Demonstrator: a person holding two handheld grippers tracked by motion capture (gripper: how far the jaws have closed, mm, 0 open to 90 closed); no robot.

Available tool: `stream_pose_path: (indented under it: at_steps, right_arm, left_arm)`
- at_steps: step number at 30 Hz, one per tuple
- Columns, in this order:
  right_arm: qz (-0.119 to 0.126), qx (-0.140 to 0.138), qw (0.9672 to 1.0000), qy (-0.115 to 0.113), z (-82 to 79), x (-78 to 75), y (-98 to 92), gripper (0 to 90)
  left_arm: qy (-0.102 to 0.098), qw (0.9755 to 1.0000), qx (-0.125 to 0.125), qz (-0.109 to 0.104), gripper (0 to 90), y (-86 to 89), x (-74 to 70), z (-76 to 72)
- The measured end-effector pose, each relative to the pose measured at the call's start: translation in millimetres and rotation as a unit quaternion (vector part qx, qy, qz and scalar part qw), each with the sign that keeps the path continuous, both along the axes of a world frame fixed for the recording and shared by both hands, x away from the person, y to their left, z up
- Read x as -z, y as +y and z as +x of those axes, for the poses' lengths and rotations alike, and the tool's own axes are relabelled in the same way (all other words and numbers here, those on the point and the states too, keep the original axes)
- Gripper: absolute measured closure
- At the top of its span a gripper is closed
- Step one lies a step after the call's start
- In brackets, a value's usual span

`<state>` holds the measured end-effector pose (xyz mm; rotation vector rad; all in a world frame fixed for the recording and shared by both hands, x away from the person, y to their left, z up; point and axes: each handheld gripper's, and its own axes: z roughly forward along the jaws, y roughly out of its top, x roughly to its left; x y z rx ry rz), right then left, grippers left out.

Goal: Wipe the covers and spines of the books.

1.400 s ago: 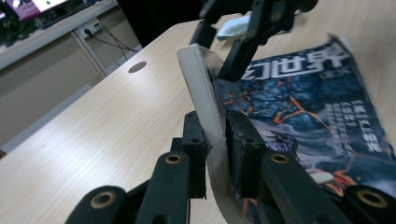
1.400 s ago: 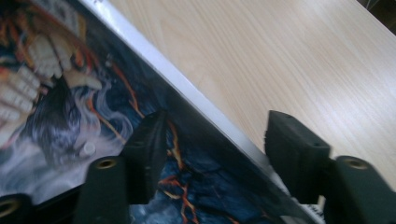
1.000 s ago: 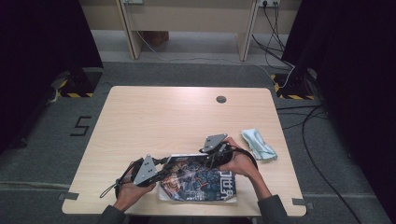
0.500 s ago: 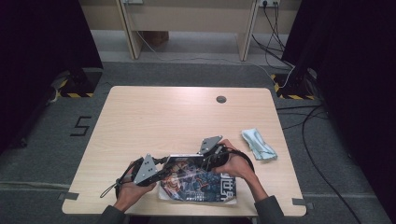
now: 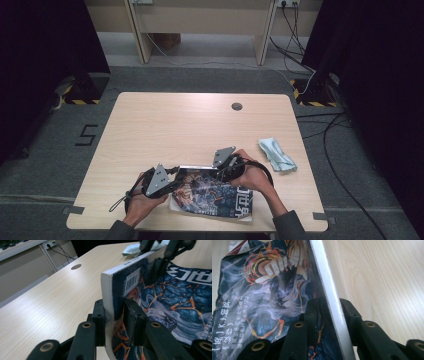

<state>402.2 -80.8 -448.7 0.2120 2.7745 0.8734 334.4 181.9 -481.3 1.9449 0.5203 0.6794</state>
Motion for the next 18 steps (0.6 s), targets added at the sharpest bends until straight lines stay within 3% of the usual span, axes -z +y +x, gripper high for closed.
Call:
stream_pose_path:
  at_steps: [3,7,15,18]
  right_arm:
    - [0.005,0.01,0.9999,0.012,-3.4,-4.7,-1.4,74.1]
    - [0.003,0.009,0.9998,0.016,-4.8,-6.0,-2.7,76.9]
    - [-0.034,0.016,0.9993,0.008,-10.1,-10.4,2.6,82.6]
    - [-0.045,0.017,0.9988,0.007,-8.9,-13.2,2.5,82.8]
  left_arm:
    - [0.006,0.9998,-0.005,-0.017,69.5,0.4,0.5,1.4]
    - [0.011,0.9999,-0.007,-0.006,68.2,-1.3,1.6,2.1]
    - [0.034,0.9986,-0.032,-0.025,58.6,5.0,4.2,5.7]
    - [0.05,0.997,-0.046,-0.037,51.6,9.8,3.0,2.5]
